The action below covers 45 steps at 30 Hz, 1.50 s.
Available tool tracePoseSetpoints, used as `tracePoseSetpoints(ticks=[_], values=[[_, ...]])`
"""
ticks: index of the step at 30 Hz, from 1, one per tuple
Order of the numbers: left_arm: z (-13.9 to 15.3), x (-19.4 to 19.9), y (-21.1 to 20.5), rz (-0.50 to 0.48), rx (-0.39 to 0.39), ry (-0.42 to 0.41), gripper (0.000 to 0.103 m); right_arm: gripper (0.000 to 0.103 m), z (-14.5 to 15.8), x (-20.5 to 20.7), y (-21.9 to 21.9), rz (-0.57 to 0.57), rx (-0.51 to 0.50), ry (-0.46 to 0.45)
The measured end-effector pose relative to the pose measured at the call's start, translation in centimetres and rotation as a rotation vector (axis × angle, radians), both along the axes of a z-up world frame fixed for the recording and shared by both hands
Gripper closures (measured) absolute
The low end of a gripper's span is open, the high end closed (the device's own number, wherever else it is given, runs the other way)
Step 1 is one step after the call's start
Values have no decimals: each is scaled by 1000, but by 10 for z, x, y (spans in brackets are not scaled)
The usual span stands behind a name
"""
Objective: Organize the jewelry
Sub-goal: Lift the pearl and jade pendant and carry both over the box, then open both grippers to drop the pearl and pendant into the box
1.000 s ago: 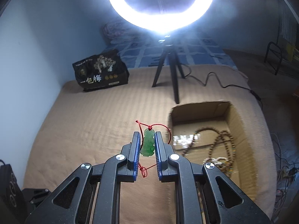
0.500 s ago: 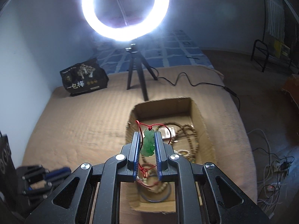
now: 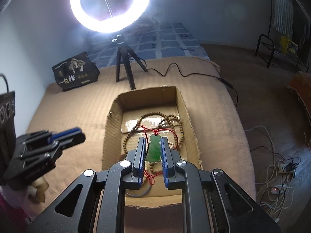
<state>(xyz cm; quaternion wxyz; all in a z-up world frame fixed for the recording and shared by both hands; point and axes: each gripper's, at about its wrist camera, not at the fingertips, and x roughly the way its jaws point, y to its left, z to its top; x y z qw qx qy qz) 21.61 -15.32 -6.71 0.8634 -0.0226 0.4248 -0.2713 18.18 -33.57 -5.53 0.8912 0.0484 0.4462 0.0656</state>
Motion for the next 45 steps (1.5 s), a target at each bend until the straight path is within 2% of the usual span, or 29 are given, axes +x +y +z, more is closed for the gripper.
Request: tracePoseSetpoints(ticks=[7,16,29,30,32,33,35,36,45], values=[[-13,19,-12,2,-22,38,95,90,-13,6,-2,4,5,34],[-31,31,-23,-3,-10,64,95,90,-34,15,2,0,0,89],[-34,37,-22,25,-17,66,94,89,-42,18,3,4,-20,113],[-33,38,-22,27,-16,65,94,88,-43,17,4,6,-27,116],[-33,38,-22,29,-13,64,94,77,-44,17,5,6,-35,119],[-34,38,-22,29,-13,66,93,75,-44,17,5,7,-37,119],[-33,38,-22,31,-12,65,81,74,-44,16,4,7,-38,118],[-33,38,-21,33,-12,61,79,74,-43,16,3,5,-38,115],[-22,29,-21,27,0,33,79,74,-34,10,1,3,-42,99]])
